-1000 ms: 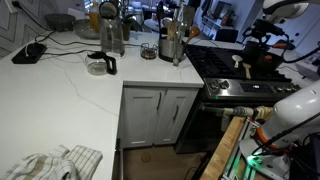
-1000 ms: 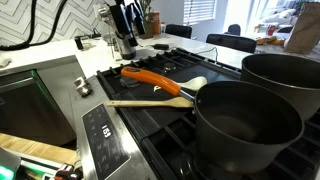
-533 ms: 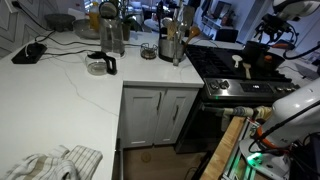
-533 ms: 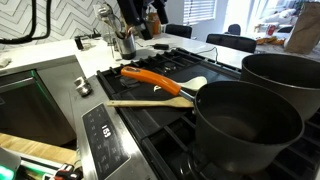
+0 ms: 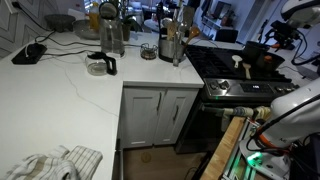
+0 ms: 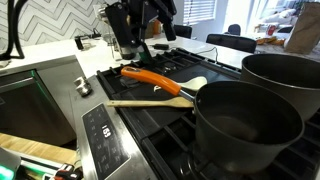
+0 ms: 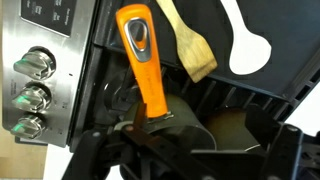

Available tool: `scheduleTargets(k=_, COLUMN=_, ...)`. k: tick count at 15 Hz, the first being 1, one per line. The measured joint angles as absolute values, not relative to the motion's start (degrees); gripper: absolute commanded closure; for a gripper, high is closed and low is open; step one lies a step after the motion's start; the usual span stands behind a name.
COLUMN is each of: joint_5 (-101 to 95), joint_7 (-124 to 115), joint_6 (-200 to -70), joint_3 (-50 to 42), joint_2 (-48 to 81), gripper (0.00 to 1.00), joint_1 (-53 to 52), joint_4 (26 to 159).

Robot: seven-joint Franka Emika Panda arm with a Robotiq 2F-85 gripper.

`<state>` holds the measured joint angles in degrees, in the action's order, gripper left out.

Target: Move the closest pot to the left

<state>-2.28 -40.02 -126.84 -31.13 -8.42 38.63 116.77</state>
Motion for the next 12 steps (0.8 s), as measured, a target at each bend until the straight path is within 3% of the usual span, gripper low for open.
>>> scheduleTargets(k=12, joint_5=-12.09, joint_7=-40.62, joint_6=-129.53, joint_3=-30.02, joint_2=-6.48, gripper=0.00, joint_1=40.02, joint_4=118.72)
